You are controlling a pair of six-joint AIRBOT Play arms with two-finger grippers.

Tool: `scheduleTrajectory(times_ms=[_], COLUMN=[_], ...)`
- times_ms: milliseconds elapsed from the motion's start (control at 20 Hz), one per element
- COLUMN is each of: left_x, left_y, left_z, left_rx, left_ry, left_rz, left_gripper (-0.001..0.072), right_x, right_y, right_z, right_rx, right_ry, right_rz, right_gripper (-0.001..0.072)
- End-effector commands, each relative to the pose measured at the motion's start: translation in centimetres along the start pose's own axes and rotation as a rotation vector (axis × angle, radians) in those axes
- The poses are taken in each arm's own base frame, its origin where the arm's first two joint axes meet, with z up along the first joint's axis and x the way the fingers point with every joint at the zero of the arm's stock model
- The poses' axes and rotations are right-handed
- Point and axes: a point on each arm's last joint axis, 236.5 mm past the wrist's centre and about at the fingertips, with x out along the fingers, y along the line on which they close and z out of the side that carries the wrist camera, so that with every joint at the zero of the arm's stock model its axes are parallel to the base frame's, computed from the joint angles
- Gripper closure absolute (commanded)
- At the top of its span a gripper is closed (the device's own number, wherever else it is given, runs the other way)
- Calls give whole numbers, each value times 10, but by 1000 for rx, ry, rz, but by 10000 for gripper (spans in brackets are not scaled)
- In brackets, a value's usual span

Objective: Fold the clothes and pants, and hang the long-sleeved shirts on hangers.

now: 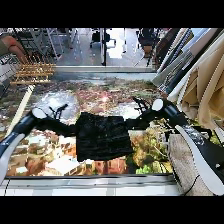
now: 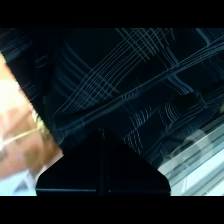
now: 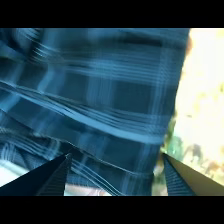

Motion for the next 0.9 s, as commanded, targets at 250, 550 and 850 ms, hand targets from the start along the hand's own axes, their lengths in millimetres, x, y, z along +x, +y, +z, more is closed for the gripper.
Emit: scheduleTrajectory(times_ms=[250,550,850], left_x=[52,51,37], left_y=[12,10,-3], left_z=[-18,-23,-33], left_rx=[-95,-95,-9], left_ry=[122,143,175], left_rz=[-1,-9,-36], left_gripper=[693,692,693], right_x=[49,89,74], right_y=[-25,35,84], right_z=[13,23,18], right_rx=[130,162,32], right_ry=[5,78,115], right_rz=[323,570,585], right_gripper=[7,12,698])
